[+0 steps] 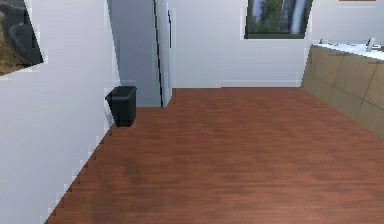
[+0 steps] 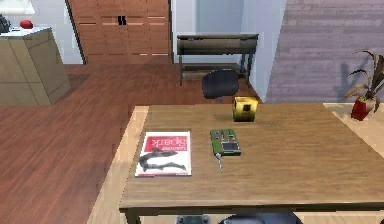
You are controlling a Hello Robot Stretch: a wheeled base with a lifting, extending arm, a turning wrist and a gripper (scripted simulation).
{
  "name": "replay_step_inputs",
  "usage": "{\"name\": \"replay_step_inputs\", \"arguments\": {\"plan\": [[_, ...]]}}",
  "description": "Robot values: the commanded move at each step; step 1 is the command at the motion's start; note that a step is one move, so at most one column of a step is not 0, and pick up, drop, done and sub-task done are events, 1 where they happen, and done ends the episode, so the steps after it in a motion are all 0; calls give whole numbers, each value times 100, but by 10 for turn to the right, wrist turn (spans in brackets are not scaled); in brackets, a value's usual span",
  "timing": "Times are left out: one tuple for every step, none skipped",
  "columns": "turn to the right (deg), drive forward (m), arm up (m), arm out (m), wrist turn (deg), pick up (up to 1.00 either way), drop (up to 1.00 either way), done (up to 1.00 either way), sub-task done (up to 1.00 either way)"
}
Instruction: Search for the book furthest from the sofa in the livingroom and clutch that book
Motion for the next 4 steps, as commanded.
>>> {"name": "replay_step_inputs", "arguments": {"plan": [[0, 0, 0, 32, 0, 0, 0, 0, 0], [0, 0, 0, 0, 450, 0, 0, 0, 0], [0, 0, 0, 0, 450, 0, 0, 0, 0], [0, 0, 0, 0, 450, 0, 0, 0, 0]]}}
